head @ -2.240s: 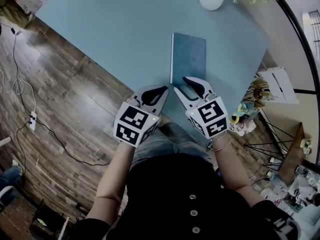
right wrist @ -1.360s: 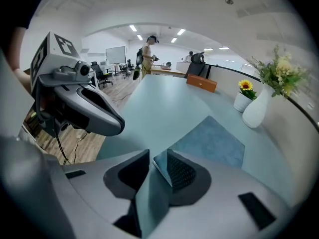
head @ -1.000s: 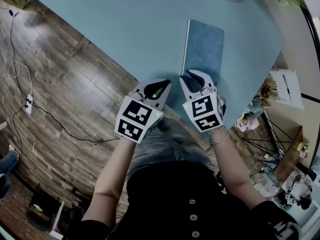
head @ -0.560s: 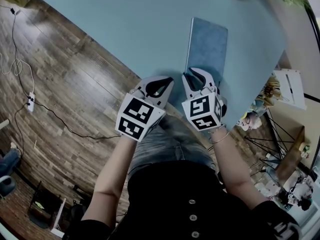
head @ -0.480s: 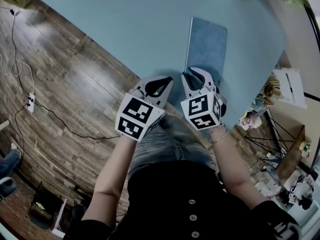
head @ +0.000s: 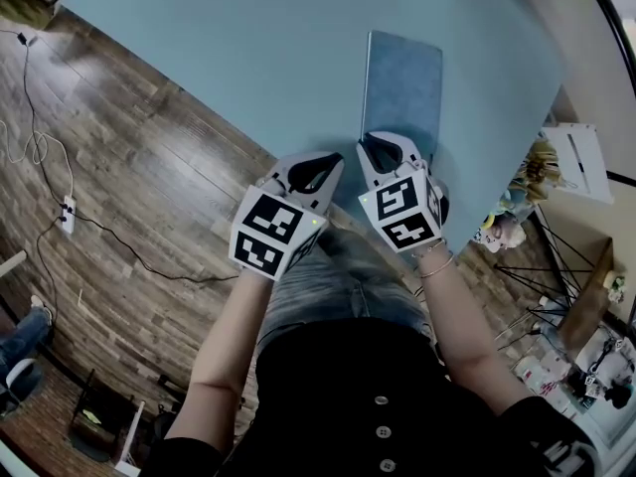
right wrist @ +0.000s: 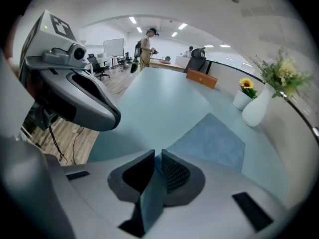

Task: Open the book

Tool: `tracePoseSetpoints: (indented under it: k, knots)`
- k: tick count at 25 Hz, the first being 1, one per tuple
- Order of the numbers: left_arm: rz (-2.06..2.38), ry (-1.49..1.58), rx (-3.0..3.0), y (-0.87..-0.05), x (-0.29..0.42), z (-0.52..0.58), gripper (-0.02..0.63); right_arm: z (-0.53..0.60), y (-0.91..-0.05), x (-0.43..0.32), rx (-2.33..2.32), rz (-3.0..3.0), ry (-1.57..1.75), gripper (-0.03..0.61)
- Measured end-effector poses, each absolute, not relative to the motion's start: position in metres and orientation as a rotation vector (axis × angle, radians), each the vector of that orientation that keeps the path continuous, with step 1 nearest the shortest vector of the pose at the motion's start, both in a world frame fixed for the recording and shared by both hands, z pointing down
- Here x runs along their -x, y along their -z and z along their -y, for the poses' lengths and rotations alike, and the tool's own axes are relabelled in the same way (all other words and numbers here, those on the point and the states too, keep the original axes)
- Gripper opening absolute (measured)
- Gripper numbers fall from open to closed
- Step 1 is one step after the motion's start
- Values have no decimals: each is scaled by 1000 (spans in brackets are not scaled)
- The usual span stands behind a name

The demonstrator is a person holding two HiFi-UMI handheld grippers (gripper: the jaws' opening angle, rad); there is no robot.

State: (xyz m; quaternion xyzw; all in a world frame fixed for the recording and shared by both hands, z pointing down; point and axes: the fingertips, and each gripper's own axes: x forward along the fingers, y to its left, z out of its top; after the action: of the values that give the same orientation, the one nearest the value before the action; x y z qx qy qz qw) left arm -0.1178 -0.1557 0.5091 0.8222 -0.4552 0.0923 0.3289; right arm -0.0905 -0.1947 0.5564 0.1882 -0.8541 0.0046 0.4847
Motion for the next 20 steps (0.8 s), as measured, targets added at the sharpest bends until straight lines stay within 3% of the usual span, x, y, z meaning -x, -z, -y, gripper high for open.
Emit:
tracePoseSetpoints:
  k: [9, 20]
  knots:
    - [1222, -243, -2145, -504, 126, 160, 14, 193, -552, 91, -476, 2124, -27, 26]
    - [1224, -267, -2192, -486, 121, 171, 14, 199, -524, 85, -542, 2232, -338, 20]
